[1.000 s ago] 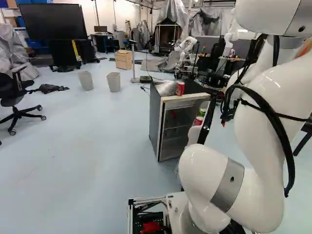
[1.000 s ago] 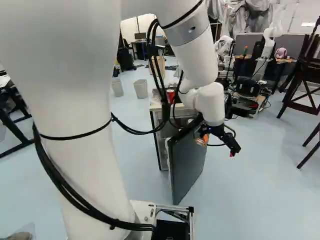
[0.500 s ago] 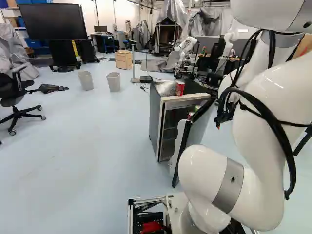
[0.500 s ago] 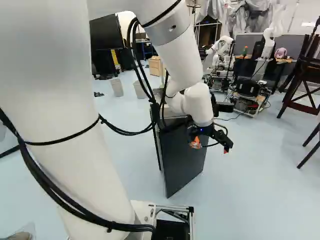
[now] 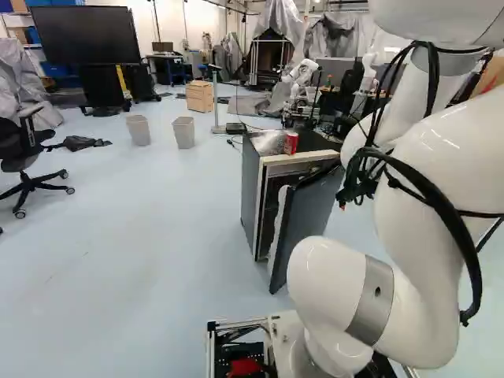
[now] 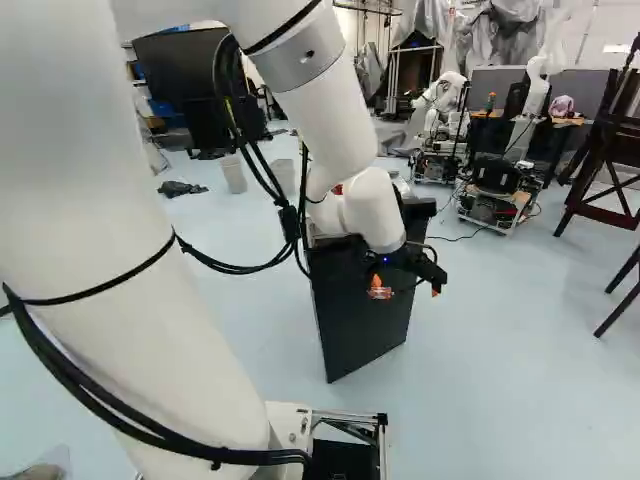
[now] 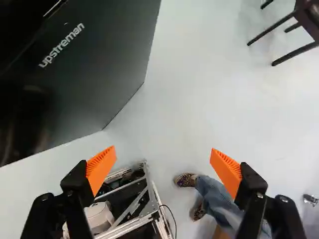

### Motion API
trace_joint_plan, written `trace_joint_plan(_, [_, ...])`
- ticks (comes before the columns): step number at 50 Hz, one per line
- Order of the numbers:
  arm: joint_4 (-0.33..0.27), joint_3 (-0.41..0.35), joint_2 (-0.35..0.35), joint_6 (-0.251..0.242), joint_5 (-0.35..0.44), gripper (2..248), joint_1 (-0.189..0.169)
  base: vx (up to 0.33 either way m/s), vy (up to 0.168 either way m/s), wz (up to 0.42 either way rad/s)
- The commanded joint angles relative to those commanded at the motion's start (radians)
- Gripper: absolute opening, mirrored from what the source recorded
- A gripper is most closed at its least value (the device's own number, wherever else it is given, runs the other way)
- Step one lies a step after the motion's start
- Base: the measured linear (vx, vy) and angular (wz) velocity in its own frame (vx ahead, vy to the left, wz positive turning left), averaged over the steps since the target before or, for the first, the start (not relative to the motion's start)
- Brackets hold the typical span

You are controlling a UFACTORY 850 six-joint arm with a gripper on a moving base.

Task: Grab a drink from the fridge

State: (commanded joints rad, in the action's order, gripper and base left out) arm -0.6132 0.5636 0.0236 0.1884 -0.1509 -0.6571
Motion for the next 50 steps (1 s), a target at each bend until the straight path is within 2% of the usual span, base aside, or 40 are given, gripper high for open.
trace_joint_plan(25, [-0.129,-0.082,-0.080,0.000,0.094,247,0.092,0.000,0.000,0.000])
trace_joint_plan(50, [-0.219,-0.130,-0.130,0.000,0.177,247,0.179,0.000,0.000,0.000])
